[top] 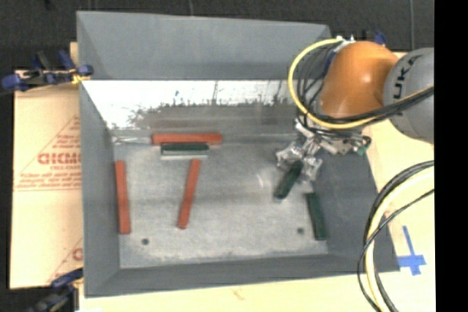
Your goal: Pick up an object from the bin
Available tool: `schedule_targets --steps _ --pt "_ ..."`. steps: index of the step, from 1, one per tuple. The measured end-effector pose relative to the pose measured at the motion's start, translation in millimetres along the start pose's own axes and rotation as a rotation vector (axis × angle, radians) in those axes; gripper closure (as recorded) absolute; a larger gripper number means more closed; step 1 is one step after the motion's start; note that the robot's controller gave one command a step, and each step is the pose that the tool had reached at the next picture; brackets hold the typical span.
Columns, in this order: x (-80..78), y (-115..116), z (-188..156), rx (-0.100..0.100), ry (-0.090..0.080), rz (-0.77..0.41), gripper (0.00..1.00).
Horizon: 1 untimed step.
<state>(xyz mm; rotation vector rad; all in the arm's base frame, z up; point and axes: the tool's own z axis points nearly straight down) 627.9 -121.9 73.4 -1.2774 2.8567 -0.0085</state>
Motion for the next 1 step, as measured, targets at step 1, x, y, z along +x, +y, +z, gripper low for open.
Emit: schedule_targets --steps 1 --pt "12.4 -25.2 -172.9 0.002 0.002 0.005 1.00"
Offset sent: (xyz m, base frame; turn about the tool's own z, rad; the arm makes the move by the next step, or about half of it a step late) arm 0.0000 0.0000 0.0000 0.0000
